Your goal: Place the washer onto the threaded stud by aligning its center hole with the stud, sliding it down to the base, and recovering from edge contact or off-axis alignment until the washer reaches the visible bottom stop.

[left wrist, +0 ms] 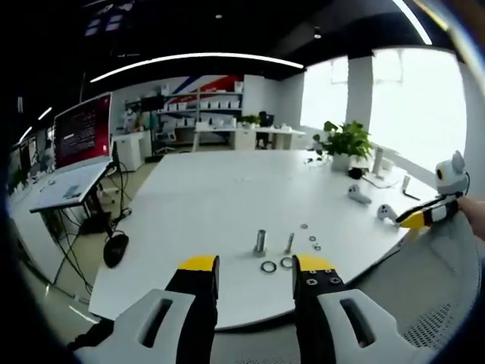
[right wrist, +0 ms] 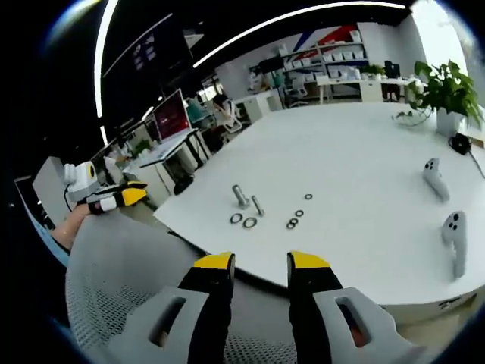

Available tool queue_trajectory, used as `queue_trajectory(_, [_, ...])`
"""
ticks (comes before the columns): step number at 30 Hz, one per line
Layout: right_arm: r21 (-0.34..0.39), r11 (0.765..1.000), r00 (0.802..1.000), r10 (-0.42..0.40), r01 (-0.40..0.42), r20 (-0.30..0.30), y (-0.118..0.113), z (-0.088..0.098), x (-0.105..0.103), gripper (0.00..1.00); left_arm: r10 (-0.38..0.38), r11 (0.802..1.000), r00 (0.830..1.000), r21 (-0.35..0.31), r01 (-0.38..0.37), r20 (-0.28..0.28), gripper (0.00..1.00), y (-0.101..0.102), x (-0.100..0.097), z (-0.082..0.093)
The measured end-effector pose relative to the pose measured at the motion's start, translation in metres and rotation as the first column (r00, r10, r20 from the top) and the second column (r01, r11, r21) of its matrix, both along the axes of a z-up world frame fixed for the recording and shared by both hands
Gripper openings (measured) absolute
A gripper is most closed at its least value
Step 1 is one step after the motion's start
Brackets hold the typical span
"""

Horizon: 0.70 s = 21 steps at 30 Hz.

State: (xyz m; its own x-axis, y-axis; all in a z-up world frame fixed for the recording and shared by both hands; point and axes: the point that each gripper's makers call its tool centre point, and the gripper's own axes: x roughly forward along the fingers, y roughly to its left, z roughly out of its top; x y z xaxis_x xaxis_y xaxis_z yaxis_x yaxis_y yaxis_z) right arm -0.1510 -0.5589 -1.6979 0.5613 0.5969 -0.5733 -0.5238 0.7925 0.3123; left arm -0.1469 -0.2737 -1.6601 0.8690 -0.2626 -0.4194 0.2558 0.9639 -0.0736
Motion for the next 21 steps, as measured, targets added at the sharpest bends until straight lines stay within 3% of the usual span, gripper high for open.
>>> queue_trajectory(2, [0.005,1.000,0.999,0.027,-0.027,-0.022,0.0033,-0.0032,-0.0043,0.29,0.004,1.000,1.000,0.005,-0.004,0.021,0.37,-0.0013,-0.0009,0.0021])
queue_trajectory(6, [0.021,0.999,1.000,0.029,-0.029,0.000,0.0059,0.0011,-0.0040,0.29,0.029,1.000,0.998,-0.007,-0.029,0.057,0.37,0.0029,0.0010,0.0071])
queue_trajectory(10, [0.020,0.997,0.997,0.071,-0.071,-0.010,0.0096,0.0002,-0.0058,0.28,0.030,1.000,0.998,-0.010,-0.029,0.058,0.37,0.0026,0.0030,0.0075])
queue_trajectory(21, [0.037,0.998,0.999,0.050,-0.049,-0.007,0.0092,0.0018,-0.0070,0.29,0.014,1.000,1.000,0.011,-0.015,0.025,0.40,0.0015,-0.0018,0.0015])
